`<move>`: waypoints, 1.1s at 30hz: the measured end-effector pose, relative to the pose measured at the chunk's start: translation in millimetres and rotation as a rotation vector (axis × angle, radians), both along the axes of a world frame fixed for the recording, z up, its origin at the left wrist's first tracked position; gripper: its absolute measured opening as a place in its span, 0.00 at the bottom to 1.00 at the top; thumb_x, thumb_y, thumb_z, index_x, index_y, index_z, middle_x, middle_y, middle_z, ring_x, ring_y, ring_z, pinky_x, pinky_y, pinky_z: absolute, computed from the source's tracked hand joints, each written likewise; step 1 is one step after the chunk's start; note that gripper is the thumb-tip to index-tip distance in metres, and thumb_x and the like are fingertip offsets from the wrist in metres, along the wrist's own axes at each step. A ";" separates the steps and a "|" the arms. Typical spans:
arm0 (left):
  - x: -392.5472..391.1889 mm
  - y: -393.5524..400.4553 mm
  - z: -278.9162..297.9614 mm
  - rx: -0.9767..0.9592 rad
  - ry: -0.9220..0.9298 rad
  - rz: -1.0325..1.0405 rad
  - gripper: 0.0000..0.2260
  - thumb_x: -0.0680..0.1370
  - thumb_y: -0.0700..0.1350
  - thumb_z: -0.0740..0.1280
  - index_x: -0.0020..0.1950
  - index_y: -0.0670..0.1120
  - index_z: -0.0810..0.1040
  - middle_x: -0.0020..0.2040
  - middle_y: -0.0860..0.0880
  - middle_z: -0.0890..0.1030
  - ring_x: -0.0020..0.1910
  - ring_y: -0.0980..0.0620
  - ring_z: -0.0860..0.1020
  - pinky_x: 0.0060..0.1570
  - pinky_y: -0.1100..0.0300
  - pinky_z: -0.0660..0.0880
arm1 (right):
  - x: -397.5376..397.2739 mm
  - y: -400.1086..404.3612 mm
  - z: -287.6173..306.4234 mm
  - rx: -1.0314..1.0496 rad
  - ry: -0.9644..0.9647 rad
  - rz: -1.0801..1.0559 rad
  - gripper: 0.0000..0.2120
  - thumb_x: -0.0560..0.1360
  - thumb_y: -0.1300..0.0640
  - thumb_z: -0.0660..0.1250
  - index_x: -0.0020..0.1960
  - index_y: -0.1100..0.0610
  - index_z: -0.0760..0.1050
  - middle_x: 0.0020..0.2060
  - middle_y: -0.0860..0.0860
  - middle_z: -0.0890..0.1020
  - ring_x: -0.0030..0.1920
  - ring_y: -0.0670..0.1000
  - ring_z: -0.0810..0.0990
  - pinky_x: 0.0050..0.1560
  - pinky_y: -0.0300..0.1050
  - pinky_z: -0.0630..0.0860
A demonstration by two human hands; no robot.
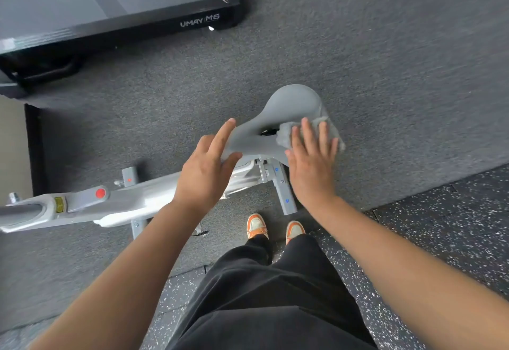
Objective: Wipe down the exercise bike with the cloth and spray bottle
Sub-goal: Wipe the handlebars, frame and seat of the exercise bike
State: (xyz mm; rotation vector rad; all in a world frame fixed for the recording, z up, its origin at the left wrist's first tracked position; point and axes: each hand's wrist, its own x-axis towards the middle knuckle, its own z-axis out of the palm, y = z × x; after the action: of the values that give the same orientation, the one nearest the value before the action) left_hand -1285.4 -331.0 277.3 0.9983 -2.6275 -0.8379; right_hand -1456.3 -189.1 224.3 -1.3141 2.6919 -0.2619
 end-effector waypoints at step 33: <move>-10.8 0.7 9.9 0.107 0.039 0.001 0.27 0.80 0.54 0.64 0.77 0.58 0.58 0.61 0.45 0.74 0.53 0.47 0.75 0.50 0.60 0.66 | -15.3 22.4 6.6 -0.058 -0.045 -0.095 0.22 0.83 0.49 0.51 0.76 0.52 0.60 0.76 0.54 0.60 0.75 0.63 0.56 0.70 0.60 0.63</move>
State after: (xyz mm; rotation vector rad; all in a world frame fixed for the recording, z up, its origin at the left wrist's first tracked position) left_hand -1296.2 -330.3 287.3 0.9990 -2.5731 -0.9962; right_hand -1471.6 -166.7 230.9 -1.1819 2.7322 -0.3777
